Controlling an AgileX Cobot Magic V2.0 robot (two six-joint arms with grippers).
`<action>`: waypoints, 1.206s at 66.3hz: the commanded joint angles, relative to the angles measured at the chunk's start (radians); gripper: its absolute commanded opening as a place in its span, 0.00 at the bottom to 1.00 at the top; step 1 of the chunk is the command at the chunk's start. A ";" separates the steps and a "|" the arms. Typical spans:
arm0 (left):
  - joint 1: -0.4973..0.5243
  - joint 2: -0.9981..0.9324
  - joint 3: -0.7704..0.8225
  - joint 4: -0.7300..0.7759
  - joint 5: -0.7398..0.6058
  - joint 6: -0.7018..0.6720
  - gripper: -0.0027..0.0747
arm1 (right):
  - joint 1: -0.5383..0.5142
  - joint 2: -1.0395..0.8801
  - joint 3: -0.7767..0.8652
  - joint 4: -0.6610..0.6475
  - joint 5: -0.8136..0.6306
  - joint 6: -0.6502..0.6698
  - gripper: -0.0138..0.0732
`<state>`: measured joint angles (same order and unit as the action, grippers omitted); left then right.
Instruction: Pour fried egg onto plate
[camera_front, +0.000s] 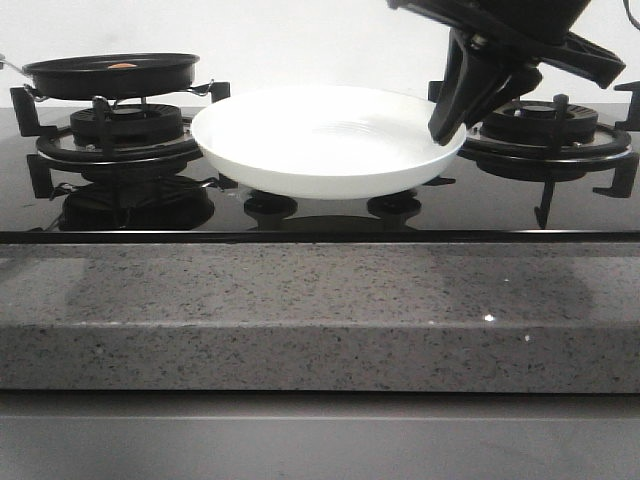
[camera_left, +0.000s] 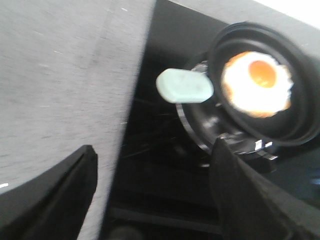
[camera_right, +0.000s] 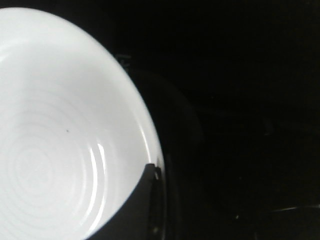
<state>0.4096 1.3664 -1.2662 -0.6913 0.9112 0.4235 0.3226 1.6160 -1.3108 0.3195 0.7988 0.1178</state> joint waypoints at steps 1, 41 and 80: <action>0.041 0.036 -0.044 -0.221 0.024 0.092 0.65 | 0.000 -0.034 -0.022 0.002 -0.033 -0.005 0.03; 0.056 0.375 -0.054 -0.751 0.188 0.173 0.65 | 0.000 -0.034 -0.022 0.002 -0.033 -0.005 0.03; -0.018 0.441 -0.159 -0.751 0.224 0.173 0.65 | 0.000 -0.034 -0.022 0.002 -0.033 -0.005 0.03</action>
<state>0.3963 1.8518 -1.3892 -1.3766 1.1057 0.5920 0.3226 1.6160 -1.3108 0.3216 0.7988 0.1178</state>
